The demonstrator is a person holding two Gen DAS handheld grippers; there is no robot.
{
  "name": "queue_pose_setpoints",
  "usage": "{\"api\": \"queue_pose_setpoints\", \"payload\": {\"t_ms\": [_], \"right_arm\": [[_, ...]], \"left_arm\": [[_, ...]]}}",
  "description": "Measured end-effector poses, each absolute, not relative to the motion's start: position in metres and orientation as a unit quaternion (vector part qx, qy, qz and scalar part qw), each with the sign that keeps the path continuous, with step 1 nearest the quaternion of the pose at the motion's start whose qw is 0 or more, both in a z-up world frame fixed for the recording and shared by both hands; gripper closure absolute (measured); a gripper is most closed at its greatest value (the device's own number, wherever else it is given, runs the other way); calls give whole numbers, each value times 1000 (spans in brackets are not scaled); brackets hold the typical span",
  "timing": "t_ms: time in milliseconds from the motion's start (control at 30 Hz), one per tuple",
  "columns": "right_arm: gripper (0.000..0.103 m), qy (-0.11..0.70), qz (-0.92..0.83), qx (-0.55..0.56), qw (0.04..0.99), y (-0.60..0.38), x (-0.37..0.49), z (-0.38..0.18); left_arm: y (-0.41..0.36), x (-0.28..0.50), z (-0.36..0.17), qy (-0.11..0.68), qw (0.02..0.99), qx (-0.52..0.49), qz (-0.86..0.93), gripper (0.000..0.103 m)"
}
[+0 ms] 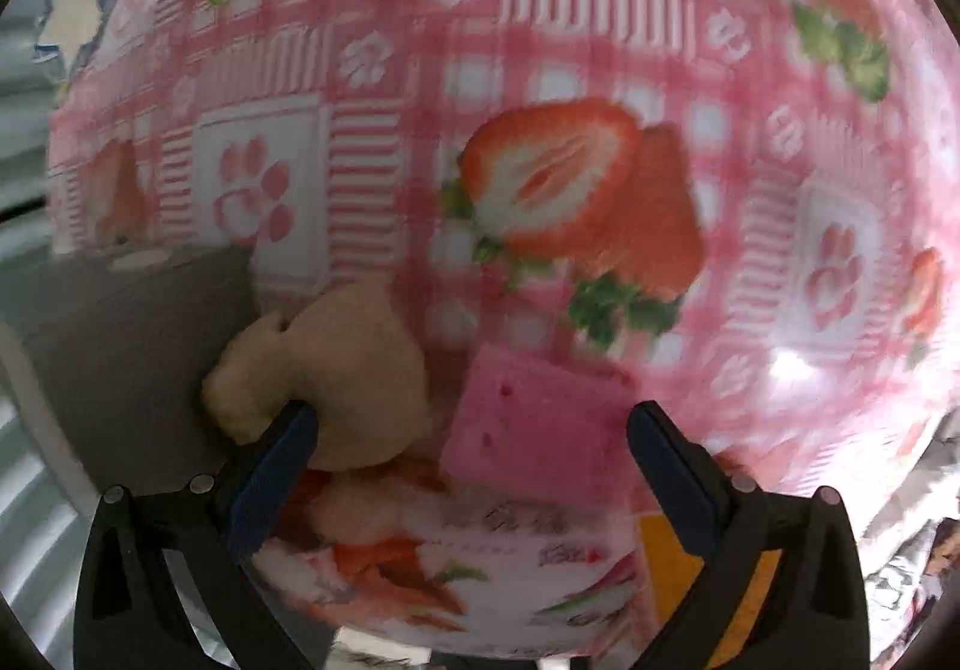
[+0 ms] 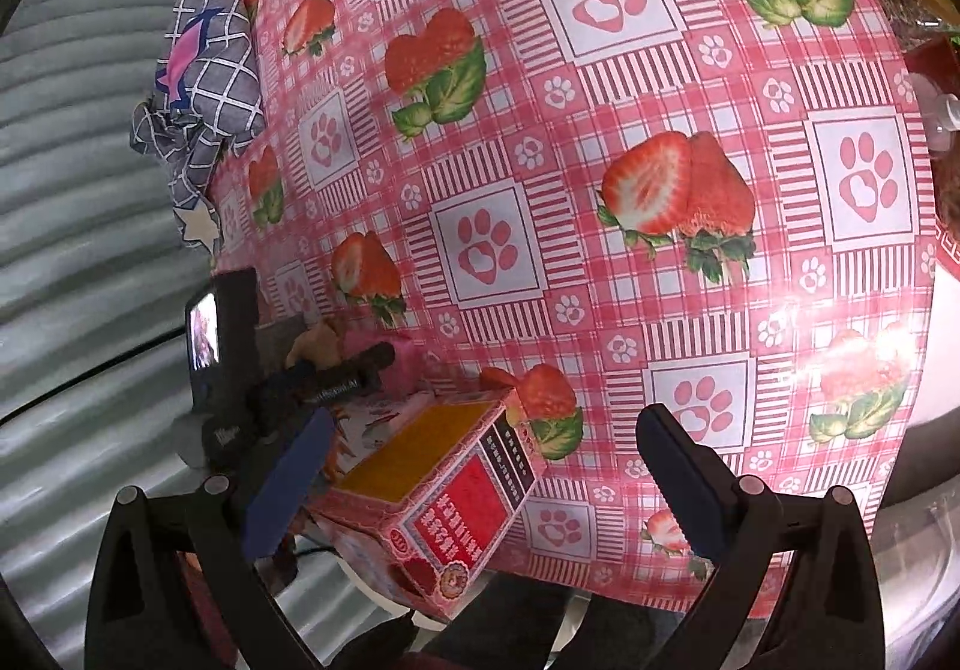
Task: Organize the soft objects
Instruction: 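Move both tools toward the beige knit cloth and pink sponge, then grasp the beige knit cloth with the left tool while the right grasps the pink sponge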
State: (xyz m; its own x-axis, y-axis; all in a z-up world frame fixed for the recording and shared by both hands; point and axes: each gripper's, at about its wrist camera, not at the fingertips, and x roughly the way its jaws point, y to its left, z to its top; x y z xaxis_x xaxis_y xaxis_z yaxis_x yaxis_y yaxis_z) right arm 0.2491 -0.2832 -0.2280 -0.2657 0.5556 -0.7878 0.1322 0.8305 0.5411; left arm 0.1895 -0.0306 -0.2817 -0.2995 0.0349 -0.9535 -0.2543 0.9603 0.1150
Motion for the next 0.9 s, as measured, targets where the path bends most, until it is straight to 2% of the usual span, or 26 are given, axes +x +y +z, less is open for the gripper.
{"api": "queue_pose_setpoints", "payload": {"t_ms": [133,233,333,467,667,900], "right_arm": [[1,774,186,226,562,-289,246,-231],[1,774,184,226,562,-293,244,-232],[1,776,178,226,561,-294,244,-235],[1,775,185,225,560,-290,245,-234],[1,777,191,214,560,-276,244,-240],[1,772,211,122,587,-233,249,-257]], "left_arm": [[-38,196,-289,794,593,-111,75,0],[-58,202,-274,772,622,-126,35,0],[-73,200,-245,750,658,-50,50,0],[-57,193,-234,753,653,-11,74,0],[-11,174,-243,779,623,-28,71,0],[9,148,-271,796,599,-18,88,0]]}}
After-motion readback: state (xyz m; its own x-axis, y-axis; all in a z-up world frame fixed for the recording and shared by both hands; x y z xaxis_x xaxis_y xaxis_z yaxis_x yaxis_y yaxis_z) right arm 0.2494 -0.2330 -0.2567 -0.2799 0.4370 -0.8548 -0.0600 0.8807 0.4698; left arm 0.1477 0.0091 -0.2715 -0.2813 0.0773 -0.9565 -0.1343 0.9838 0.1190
